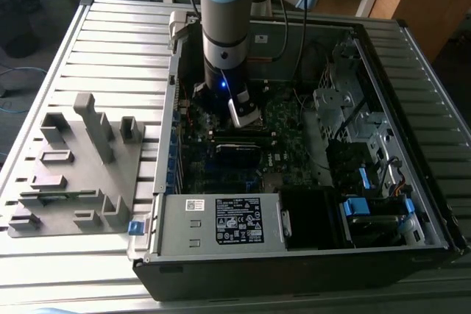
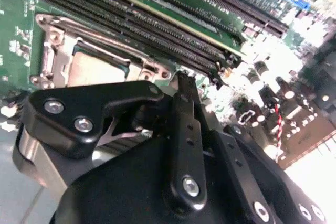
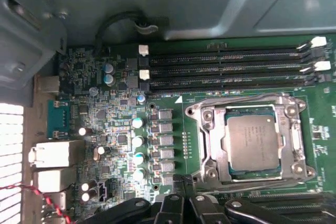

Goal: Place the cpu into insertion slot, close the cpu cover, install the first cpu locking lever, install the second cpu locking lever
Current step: 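Install the second cpu locking lever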

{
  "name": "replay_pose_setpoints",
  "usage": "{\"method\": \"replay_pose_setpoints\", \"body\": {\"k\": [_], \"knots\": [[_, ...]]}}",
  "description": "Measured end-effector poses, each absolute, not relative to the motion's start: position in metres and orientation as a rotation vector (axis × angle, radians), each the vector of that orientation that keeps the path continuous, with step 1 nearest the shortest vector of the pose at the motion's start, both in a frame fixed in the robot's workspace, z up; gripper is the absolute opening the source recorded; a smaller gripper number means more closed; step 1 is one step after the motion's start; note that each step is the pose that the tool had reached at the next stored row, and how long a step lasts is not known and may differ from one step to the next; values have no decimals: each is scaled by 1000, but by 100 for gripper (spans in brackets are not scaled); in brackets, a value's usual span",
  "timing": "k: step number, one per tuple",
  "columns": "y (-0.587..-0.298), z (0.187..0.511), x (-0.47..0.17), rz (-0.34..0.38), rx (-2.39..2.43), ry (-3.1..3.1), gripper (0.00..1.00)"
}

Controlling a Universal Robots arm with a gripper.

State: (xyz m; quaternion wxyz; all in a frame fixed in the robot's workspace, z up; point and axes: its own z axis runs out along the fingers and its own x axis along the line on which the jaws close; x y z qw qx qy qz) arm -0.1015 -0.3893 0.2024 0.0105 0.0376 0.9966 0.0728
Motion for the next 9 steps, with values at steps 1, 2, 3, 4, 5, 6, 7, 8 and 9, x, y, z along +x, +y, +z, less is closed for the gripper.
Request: {"method": "replay_pose_setpoints", "body": {"k": [1,2,3,4,5,6,7,8,9], "knots": [[-389,205,-101,227,117,3110,11],[-389,207,-101,227,117,3110,11],[-389,210,-101,227,117,3110,11],[-389,212,-101,227,117,3110,11],[-389,215,-101,227,117,3110,11],[-389,217,-101,227,117,3110,11],[-389,220,-101,227,117,3110,11],[-389,223,-101,227,117,3110,11],[-389,226,-101,227,117,3110,11]]}}
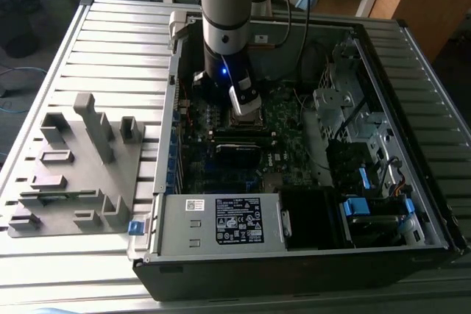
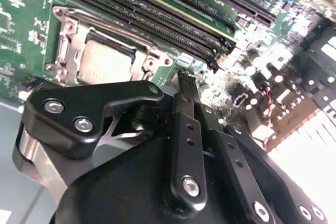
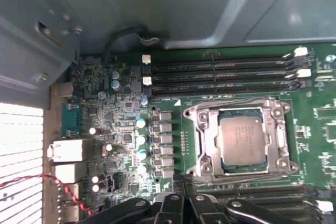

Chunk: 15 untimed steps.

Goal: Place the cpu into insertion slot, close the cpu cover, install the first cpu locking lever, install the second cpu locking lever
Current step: 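Install the second cpu locking lever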

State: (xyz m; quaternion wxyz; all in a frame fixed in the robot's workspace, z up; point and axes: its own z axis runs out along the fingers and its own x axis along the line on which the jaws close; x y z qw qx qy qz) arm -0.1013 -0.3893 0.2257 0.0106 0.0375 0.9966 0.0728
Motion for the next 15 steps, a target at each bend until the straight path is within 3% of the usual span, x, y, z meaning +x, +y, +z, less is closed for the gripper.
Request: {"method": "replay_pose_setpoints", "body": {"k": [15], "knots": [[-389,233,-94,226,117,3110,11]]}}
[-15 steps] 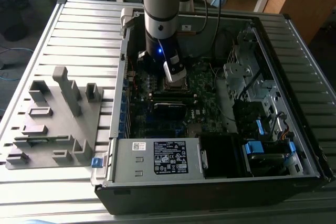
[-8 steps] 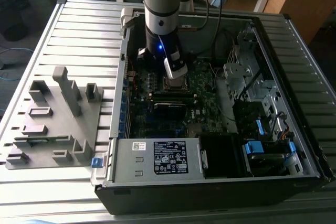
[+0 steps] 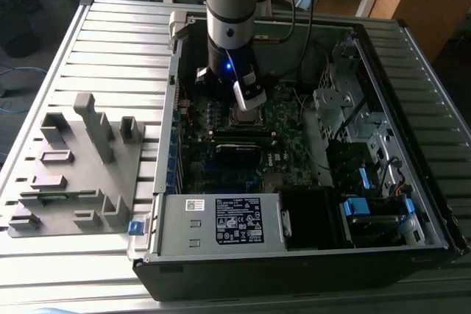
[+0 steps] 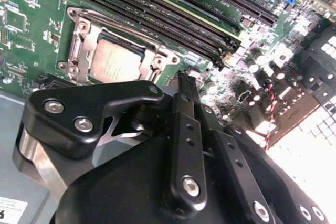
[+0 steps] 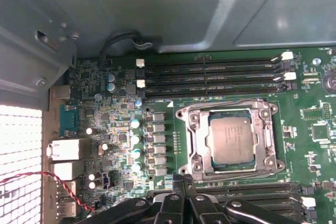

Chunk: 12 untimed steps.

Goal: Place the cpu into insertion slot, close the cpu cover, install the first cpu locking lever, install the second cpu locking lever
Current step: 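Install the second cpu locking lever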

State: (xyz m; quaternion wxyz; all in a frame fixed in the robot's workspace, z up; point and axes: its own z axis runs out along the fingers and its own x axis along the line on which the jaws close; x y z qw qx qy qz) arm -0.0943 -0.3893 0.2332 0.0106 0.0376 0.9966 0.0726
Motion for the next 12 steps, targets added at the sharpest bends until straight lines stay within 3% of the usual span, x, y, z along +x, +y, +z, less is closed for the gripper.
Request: {"method": "replay_pose_setpoints", "body": {"k": [12], "knots": [[-389,233,-94,225,117,3110,11]]}}
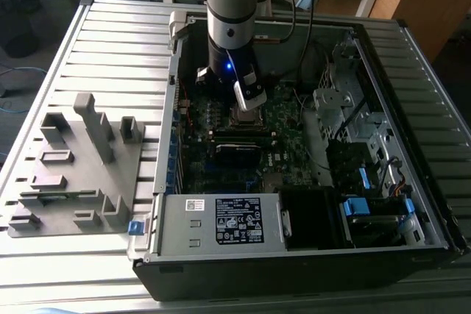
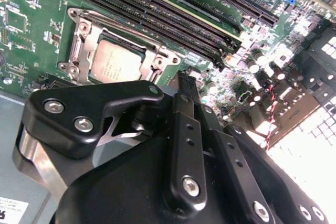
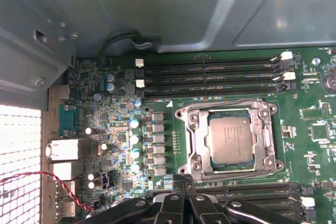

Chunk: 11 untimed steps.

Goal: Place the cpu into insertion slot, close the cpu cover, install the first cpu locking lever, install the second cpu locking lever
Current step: 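Install the second cpu locking lever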

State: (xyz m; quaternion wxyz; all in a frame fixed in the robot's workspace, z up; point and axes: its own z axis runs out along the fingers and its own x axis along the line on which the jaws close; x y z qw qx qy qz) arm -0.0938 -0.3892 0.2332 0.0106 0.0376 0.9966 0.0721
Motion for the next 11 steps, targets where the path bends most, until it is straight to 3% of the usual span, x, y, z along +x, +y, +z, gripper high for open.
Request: {"method": "replay_pose_setpoints", "body": {"k": [11], "knots": [[-387,233,-78,210,117,3111,11]]}}
